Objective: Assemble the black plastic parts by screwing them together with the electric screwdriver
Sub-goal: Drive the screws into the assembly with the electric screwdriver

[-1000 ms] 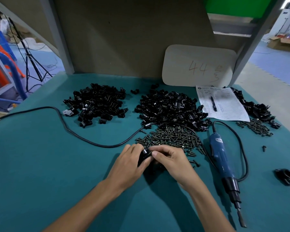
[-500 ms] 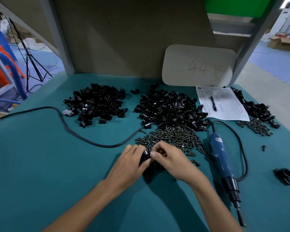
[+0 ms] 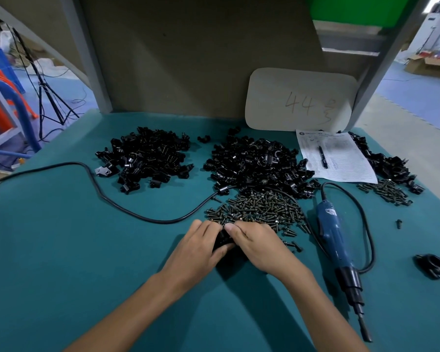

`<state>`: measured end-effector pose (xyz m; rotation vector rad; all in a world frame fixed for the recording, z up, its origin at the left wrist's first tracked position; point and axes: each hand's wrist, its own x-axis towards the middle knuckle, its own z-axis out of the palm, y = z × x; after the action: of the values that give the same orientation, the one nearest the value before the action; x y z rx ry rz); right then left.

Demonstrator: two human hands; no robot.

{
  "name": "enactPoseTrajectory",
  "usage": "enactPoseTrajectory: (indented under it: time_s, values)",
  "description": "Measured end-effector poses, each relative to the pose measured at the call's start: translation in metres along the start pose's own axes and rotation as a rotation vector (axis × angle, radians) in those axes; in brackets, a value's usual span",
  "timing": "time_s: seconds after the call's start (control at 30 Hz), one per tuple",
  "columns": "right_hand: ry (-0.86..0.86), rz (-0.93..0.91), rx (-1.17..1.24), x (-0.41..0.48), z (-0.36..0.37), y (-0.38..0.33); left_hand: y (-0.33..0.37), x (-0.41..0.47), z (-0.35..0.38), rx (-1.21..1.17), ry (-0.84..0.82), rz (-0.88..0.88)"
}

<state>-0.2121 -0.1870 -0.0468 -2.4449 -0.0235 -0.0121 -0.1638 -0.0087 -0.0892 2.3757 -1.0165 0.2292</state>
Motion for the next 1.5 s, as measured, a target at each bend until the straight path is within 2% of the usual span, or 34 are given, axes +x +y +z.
enactPoseTrajectory:
  time_s: [0.23,0.33,0.4,0.47,0.53,0.6,0.67,0.83,0.93,1.07,1.23,1.4,1.5]
  values:
    - [0.042,0.042,0.002,-0.007,-0.004,0.002,0.001,0.0,-0.001,-0.022,-0.007,-0.024]
    - [0.127,0.115,-0.103,-0.019,-0.025,0.015,0.003,0.001,-0.003,-0.037,0.0,-0.049]
    - [0.33,0.227,-0.194,-0.04,-0.044,0.034,0.002,0.0,-0.003,-0.054,-0.007,-0.073]
    - [0.473,0.45,-0.352,-0.067,-0.061,0.057,0.001,0.001,-0.002,-0.084,-0.002,-0.089]
    - [0.384,0.679,-0.432,-0.085,-0.075,0.076,0.002,0.002,-0.002,-0.097,0.002,-0.093]
    - [0.283,0.805,-0.256,-0.088,-0.084,0.086,0.003,0.003,-0.002,-0.092,0.003,-0.077]
    - [0.293,0.808,-0.024,-0.084,-0.089,0.094,0.003,0.001,-0.002,-0.092,0.011,-0.073]
    - [0.558,0.699,0.79,-0.081,-0.099,0.106,0.002,0.001,-0.002,-0.112,0.034,-0.088]
    - [0.574,0.55,1.137,-0.075,-0.102,0.101,0.001,0.001,-0.001,-0.099,0.024,-0.082]
    - [0.563,0.508,1.259,-0.065,-0.093,0.09,0.001,0.0,-0.001,-0.099,0.027,-0.084]
    - [0.552,0.557,1.166,-0.057,-0.081,0.082,0.001,0.001,0.0,-0.087,0.024,-0.094]
    - [0.642,0.523,1.323,-0.046,-0.075,0.076,0.0,0.001,0.0,-0.083,0.029,-0.098]
    - [0.641,0.525,1.33,-0.043,-0.076,0.072,-0.001,0.001,0.001,-0.077,0.017,-0.111]
